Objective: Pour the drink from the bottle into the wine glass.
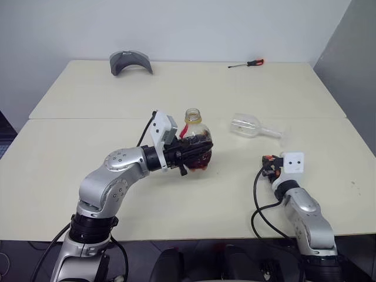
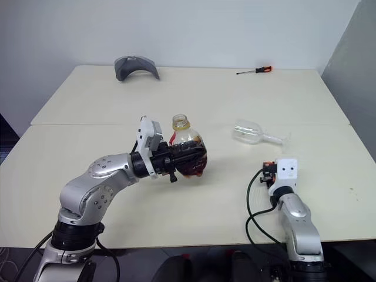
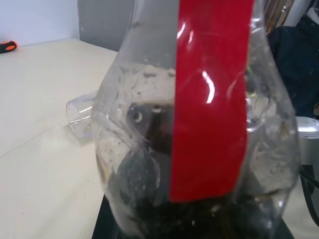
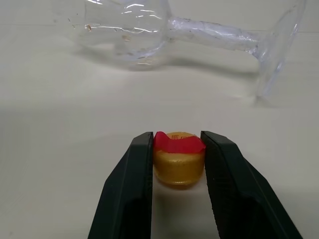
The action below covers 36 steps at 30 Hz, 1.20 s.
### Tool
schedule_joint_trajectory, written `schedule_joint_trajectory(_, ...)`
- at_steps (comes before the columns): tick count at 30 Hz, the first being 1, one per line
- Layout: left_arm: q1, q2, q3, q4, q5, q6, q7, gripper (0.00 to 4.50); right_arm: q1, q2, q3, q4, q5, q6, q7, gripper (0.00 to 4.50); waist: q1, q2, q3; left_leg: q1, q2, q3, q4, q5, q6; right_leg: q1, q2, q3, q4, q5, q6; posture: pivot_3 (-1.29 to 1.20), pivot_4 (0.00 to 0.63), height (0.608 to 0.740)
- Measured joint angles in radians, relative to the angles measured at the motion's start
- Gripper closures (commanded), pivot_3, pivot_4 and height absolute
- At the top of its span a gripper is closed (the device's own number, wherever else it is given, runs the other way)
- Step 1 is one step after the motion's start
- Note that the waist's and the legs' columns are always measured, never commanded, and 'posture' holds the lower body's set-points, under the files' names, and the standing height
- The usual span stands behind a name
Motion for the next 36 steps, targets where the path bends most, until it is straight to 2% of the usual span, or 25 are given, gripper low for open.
schedule_joint_trajectory(9, -0.001, 0.009, 0.003, 0.0, 0.0, 0.0, 0.0, 3.46, -0.007, -0.034, -0.031, 0.002, -0.003, 0.075, 0.0, 0.03, 0.0, 0.0, 0.0, 0.001, 0.0, 0.0, 0.0, 0.0, 0.0, 0.001, 0.0, 0.0, 0.0, 0.0, 0.0, 0.0, 0.15, 0.74)
schedule_joint_trajectory(16, -0.001, 0.013, 0.004, 0.0, 0.0, 0.0, 0.0, 3.46, -0.019, -0.106, -0.029, -0.155, 0.047, 0.263, 0.066, 0.03, 0.001, 0.0, 0.0, 0.001, 0.0, 0.0, 0.0, -0.001, 0.001, 0.001, 0.0, 0.0, 0.0, 0.0, 0.0, 0.0, 0.15, 0.74)
schedule_joint_trajectory(22, -0.001, 0.028, 0.036, 0.031, 0.008, -0.002, 0.024, 3.46, -0.11, -0.203, -0.046, -0.348, 0.232, 0.398, 0.216, 0.03, 0.0, 0.0, 0.0, 0.001, -0.001, -0.002, 0.0, -0.002, 0.003, 0.001, 0.0, 0.0, 0.0, 0.0, 0.0, 0.0, 0.15, 0.74)
schedule_joint_trajectory(27, -0.002, 0.024, 0.068, 0.084, 0.057, -0.028, 0.087, 3.46, -0.162, -0.274, -0.035, -0.362, 0.333, 0.385, 0.371, 0.03, 0.001, 0.0, 0.0, 0.001, -0.001, -0.002, 0.0, -0.002, 0.004, 0.001, 0.0, -0.001, -0.001, 0.0, 0.0, 0.0, 0.15, 0.74)
schedule_joint_trajectory(30, -0.01, 0.004, 0.084, 0.165, 0.127, -0.078, 0.153, 3.46, -0.218, -0.308, 0.032, -0.341, 0.363, 0.303, 0.516, 0.03, 0.001, 0.0, 0.0, 0.001, -0.001, -0.003, 0.0, -0.002, 0.004, 0.001, 0.0, -0.001, -0.001, 0.0, 0.0, 0.0, 0.15, 0.74)
schedule_joint_trajectory(36, -0.073, -0.033, 0.136, 0.372, 0.249, -0.228, 0.29, 3.46, -0.35, -0.227, 0.157, -0.239, 0.363, 0.231, 0.58, 0.03, 0.0, 0.0, 0.0, 0.0, -0.001, -0.003, 0.001, -0.002, 0.004, 0.001, 0.0, -0.001, 0.0, 0.0, 0.0, 0.0, 0.15, 0.74)
